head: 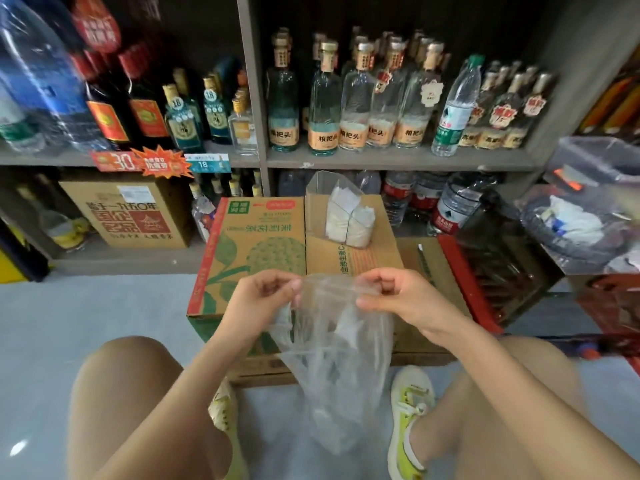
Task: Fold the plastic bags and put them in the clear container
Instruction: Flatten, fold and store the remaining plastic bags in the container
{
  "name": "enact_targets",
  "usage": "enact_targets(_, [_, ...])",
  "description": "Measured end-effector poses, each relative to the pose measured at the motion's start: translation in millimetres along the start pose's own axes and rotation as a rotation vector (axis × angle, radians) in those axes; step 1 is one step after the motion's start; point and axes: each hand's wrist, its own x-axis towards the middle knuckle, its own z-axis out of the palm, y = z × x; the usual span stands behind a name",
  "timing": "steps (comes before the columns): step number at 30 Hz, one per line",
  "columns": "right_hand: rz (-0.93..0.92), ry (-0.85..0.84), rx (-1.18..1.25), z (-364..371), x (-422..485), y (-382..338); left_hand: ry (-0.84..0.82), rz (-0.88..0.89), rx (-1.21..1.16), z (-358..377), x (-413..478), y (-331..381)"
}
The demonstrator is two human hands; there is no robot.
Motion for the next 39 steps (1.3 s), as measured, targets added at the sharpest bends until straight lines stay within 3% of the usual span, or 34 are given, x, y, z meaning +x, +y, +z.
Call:
enact_targets(2, [0.018, -0.03, 0.001, -10.9, 3.1, -6.6, -0.034, -0.033, 0.025, -15.0, 9.5, 4.2])
enact_targets(7, [-0.025, 0.086, -0.003, -15.2, 20.8, -29.5, -0.093, -0.102, 0.152, -38.4, 36.7, 13.3])
enact_targets(10, [-0.038, 0.164, 0.04, -10.6, 38.2, -42.8, 0.021, -0.005, 0.169, -32.6, 40.7, 23.0])
enact_targets(14, [-0.01, 0.263, 0.126, -5.2, 60.6, -58.0, -0.104, 0.215, 0.347, -5.5, 34.1, 27.9])
enact_targets(17, [0.057, 0.299, 0.257, -2.7, 74.1, -65.0, -0.102, 0.217, 0.453, 14.9, 42.9, 17.2])
enact_targets(21, [0.087, 0.335, 0.252, -0.7, 90.2, -57.9, 0.111, 0.117, 0.312, 25.4, 57.7, 5.9])
enact_targets(24, [-0.121, 0.401, -0.085, 2.1, 81.8, -41.9, 0.212, 0.085, 0.165, 21.1, 69.3, 4.0])
enact_targets(28, [-0.367, 0.18, -0.234, 24.8, 53.7, -28.1, 0.244, 0.022, 0.064, 17.7, 79.9, 7.4])
enact_targets(30, [-0.415, 0.193, -0.325, 32.7, 57.5, -19.4, 0.213, -0.017, 0.006, 17.0, 82.5, 10.2])
enact_targets(34, [-0.418, 0.292, -0.271, 29.3, 65.2, -20.1, 0.22, -0.09, -0.035, 7.6, 87.4, 11.7])
enact_targets(39, [-0.37, 0.217, -0.237, 15.7, 59.9, -32.1, 0.298, -0.128, -0.013, -11.4, 91.5, 10.0])
